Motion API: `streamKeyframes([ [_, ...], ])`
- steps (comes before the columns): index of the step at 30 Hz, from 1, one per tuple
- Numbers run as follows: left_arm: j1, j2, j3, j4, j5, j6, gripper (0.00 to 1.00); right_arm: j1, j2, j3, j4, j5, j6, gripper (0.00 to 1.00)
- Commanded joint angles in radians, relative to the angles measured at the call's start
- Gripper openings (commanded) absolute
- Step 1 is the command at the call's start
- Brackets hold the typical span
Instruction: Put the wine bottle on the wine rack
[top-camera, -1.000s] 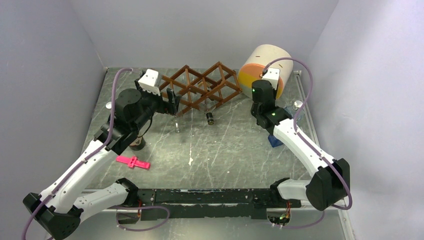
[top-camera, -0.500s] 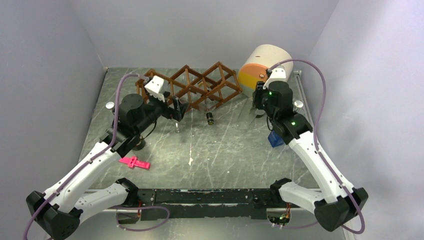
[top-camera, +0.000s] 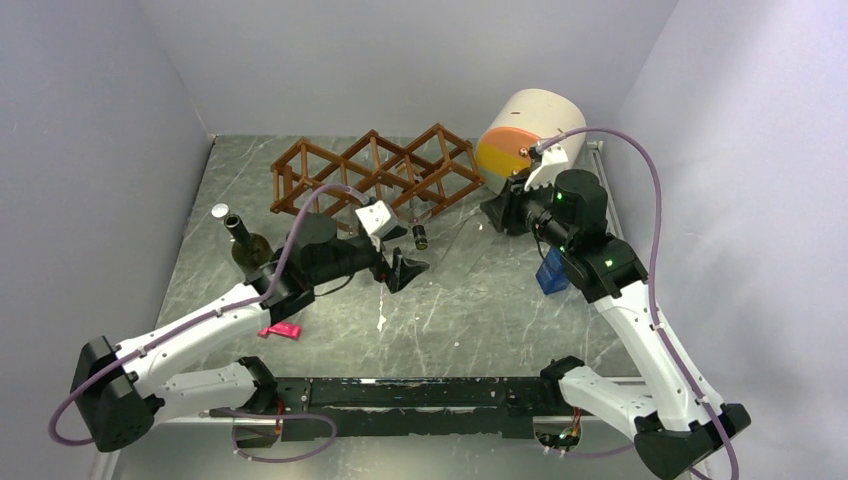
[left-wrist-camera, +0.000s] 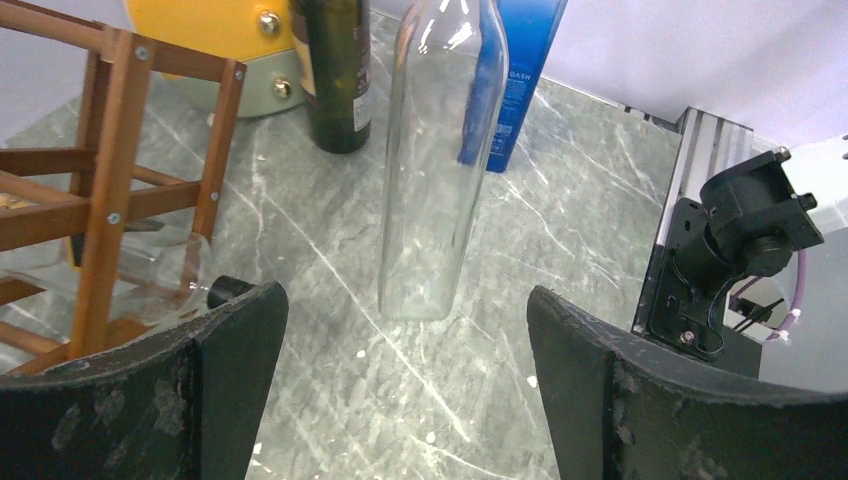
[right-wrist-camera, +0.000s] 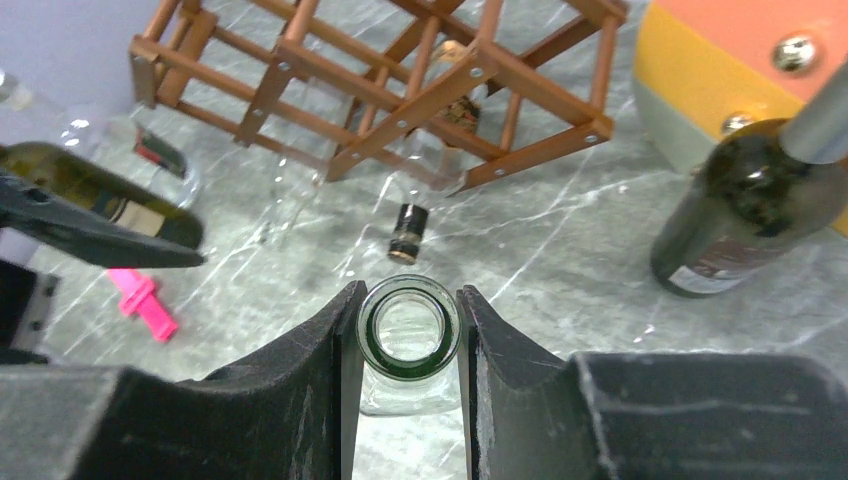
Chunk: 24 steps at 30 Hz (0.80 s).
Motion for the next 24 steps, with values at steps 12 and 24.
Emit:
streamKeyframes([
  [12, -0.089, 0.104, -0.038, 0.145, -0.160, -0.001, 0.95, -0.004, -0.027, -0.063, 0.271, -0.325, 0.283, 0.00],
  [24, -0.117, 0.127, -0.027, 0.117, -0.146, 0.028, 0.93, -0.003, -0.017, -0.071, 0.344, -0.331, 0.386, 0.00],
])
